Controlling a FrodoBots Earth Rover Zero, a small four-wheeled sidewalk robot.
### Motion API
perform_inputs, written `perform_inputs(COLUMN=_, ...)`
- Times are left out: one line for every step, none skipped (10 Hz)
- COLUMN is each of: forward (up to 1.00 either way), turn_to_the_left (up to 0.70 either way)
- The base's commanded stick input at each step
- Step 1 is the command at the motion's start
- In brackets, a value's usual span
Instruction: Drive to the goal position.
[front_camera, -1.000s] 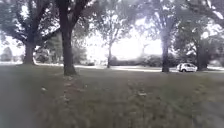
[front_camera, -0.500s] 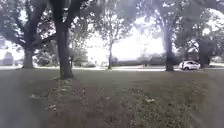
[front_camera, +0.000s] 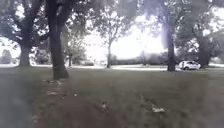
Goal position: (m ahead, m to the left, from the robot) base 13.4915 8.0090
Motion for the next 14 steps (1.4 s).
perform_inputs(forward=0.70, turn_to_the_left=0.00)
perform_inputs(forward=0.70, turn_to_the_left=0.00)
perform_inputs(forward=0.70, turn_to_the_left=0.00)
perform_inputs(forward=0.70, turn_to_the_left=0.00)
perform_inputs(forward=0.70, turn_to_the_left=0.00)
perform_inputs(forward=0.70, turn_to_the_left=0.00)
perform_inputs(forward=0.70, turn_to_the_left=0.00)
perform_inputs(forward=0.70, turn_to_the_left=0.00)
perform_inputs(forward=0.70, turn_to_the_left=0.00)
perform_inputs(forward=0.70, turn_to_the_left=0.00)
perform_inputs(forward=0.70, turn_to_the_left=0.00)
perform_inputs(forward=0.70, turn_to_the_left=0.00)
perform_inputs(forward=0.70, turn_to_the_left=0.00)
perform_inputs(forward=0.70, turn_to_the_left=0.00)
